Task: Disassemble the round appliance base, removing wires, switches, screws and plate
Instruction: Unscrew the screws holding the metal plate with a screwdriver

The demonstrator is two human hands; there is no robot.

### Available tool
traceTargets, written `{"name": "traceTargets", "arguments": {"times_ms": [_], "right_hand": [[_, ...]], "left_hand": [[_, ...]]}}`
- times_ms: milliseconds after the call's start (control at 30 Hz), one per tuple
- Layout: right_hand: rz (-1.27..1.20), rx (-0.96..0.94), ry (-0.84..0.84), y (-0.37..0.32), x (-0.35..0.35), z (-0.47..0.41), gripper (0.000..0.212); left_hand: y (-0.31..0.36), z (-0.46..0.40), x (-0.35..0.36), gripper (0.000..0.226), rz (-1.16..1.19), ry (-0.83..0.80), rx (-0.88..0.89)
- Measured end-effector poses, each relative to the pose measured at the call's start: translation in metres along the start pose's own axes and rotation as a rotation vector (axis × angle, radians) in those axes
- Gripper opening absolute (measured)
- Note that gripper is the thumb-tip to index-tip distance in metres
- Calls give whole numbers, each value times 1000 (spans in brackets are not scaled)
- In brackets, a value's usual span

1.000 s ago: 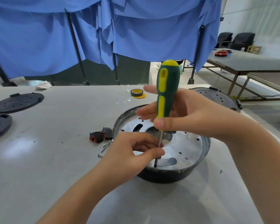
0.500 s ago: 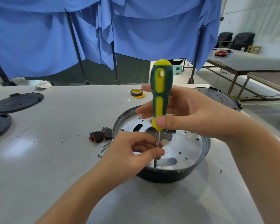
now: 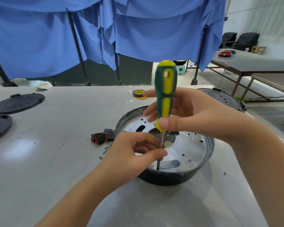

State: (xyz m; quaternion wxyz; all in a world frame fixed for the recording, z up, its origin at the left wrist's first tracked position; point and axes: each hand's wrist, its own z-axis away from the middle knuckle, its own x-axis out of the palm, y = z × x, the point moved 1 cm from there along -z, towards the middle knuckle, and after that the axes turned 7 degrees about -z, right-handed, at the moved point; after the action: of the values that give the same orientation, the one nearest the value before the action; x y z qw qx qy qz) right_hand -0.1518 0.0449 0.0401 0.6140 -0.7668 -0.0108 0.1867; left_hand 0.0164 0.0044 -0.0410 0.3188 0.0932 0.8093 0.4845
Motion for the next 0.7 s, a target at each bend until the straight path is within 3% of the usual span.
{"name": "traceTargets", "arguments": {"times_ms": [67, 167, 367, 700], "right_hand": [[73, -8, 49, 0, 2, -2, 45], [-7, -22, 67, 2, 2, -2, 42], [-92, 8, 38, 1, -3, 0, 43], [-115, -106, 145, -6, -11, 5, 42]], "left_hand": [[-2, -1, 1, 17, -6, 72, -15], [-3, -2, 1, 28, -43, 91, -10], [2, 0, -1, 12, -17, 14, -20], [3, 0, -5, 27, 7, 23, -38]]}}
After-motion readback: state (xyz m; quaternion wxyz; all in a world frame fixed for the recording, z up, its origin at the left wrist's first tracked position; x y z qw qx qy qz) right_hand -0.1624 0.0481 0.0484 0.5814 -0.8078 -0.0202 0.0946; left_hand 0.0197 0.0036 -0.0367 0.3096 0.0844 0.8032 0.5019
